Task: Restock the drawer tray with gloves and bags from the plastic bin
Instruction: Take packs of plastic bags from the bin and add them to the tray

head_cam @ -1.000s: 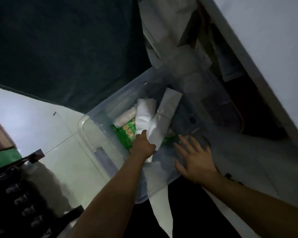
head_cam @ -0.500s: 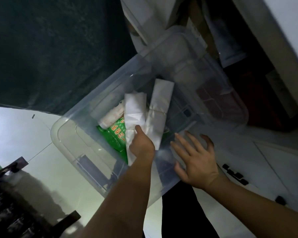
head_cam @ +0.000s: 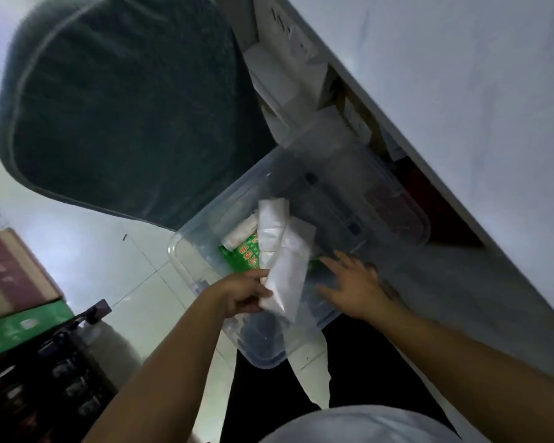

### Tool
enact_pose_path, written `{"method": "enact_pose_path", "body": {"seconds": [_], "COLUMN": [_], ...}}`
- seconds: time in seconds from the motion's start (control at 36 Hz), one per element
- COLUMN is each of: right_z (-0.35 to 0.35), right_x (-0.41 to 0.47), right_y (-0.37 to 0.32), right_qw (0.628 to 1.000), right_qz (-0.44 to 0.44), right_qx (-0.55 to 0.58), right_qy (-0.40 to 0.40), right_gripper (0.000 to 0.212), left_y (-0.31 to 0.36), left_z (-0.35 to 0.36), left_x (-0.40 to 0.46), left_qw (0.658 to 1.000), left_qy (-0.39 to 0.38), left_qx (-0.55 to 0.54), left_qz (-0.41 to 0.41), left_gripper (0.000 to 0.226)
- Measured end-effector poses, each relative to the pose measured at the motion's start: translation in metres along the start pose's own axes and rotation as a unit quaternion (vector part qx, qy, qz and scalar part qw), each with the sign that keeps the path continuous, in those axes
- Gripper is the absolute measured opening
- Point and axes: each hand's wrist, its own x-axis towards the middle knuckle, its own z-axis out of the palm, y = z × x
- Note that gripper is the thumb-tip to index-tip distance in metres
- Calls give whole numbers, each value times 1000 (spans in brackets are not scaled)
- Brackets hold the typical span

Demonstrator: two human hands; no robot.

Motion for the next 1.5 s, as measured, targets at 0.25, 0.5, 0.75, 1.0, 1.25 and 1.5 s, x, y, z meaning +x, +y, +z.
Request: {"method": "enact_pose_path", "body": {"seconds": [0.25, 0.5, 0.75, 1.0, 1.25, 1.5], "right_z": [-66, -104, -101, -92, -35, 0], "right_x": [-16, -20, -44, -71, -80, -71], "right_y": [-46, -70, -78, -33, 13, 47], "right_qw": [803, 707, 854, 981, 971, 949], "right_qz": [107, 4, -70, -33, 80, 110], "right_qx": [582, 673, 515, 148, 186, 245], "right_qy": [-71, -218, -19, 125, 125, 163], "right_gripper": [47, 35, 32, 34, 31, 29], "left_y": [-11, -58, -58, -27, -6, 11], "left_z": [8, 36, 34, 10, 1, 0], "left_x": [-111, -145, -134, -73, 38, 146], "left_qw": [981, 961, 961, 955, 959, 955], "left_qy": [-14, 42, 154, 219, 204, 240], "left_qx": [-159, -124, -29, 32, 155, 105], "left_qz": [112, 243, 227, 198, 123, 140], "left_gripper": [50, 53, 44, 41, 57, 55]}}
